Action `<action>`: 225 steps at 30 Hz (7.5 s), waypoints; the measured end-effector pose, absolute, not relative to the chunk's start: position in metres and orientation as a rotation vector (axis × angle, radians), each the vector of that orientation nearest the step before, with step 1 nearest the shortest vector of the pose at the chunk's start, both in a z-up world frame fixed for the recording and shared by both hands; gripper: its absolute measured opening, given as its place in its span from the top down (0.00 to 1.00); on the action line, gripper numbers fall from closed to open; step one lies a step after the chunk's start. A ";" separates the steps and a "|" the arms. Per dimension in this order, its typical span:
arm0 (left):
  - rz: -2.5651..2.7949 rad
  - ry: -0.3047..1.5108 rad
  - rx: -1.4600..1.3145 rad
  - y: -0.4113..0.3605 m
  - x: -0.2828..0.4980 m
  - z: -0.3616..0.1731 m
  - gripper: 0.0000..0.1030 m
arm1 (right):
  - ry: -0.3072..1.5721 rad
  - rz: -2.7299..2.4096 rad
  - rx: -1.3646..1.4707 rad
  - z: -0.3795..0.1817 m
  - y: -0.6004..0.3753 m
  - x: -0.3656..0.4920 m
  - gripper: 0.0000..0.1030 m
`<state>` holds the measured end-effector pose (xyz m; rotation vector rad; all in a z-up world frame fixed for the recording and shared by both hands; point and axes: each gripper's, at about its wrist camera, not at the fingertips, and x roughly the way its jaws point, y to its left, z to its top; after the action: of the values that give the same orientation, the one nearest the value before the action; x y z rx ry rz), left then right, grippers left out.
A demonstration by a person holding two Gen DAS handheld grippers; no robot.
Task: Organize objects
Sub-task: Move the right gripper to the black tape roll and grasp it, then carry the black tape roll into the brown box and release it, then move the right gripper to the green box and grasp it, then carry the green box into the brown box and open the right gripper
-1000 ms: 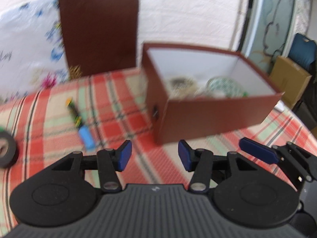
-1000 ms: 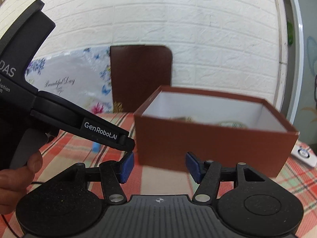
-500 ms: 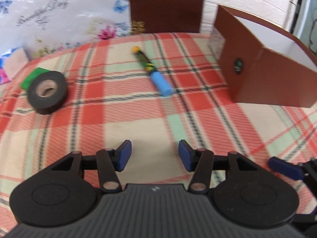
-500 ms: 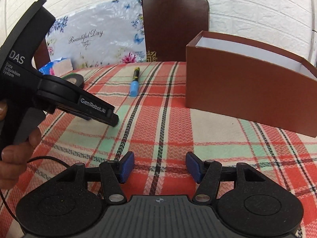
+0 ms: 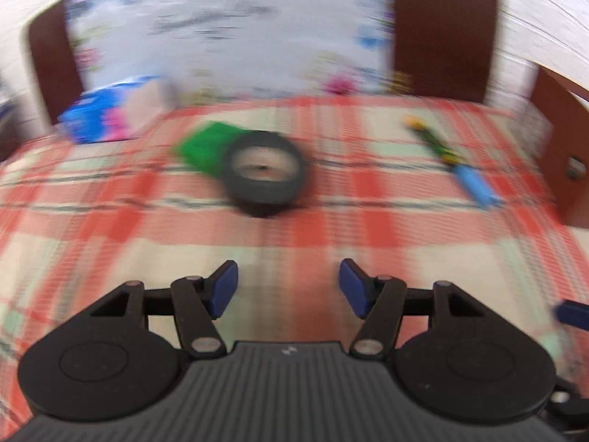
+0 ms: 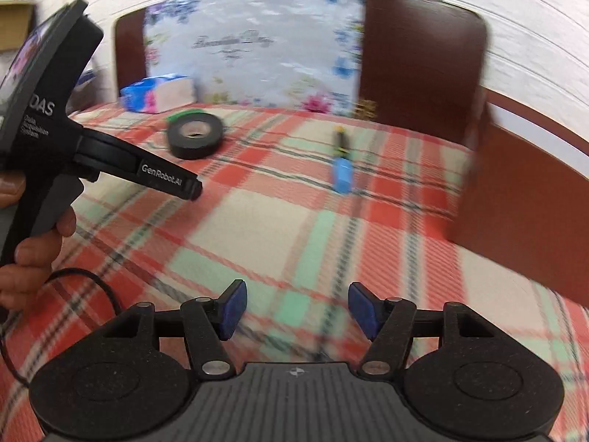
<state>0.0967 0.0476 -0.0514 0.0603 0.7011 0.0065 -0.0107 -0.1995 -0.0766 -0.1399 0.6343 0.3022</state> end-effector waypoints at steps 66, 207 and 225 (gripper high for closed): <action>-0.719 0.691 0.155 -0.193 0.052 0.042 0.68 | 0.327 0.000 -0.109 -0.023 -0.327 -0.072 0.28; -0.863 0.702 0.091 -0.338 0.108 0.077 0.52 | 0.304 -0.254 -0.052 0.006 -0.453 0.000 0.42; -0.626 0.686 0.155 -0.322 0.129 0.046 0.45 | 0.258 -0.301 0.039 -0.018 -0.453 -0.028 0.30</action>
<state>0.1293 -0.3216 0.0457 0.1545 0.6862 -0.6261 -0.0281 -0.4526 -0.0177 0.0389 0.2579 -0.3014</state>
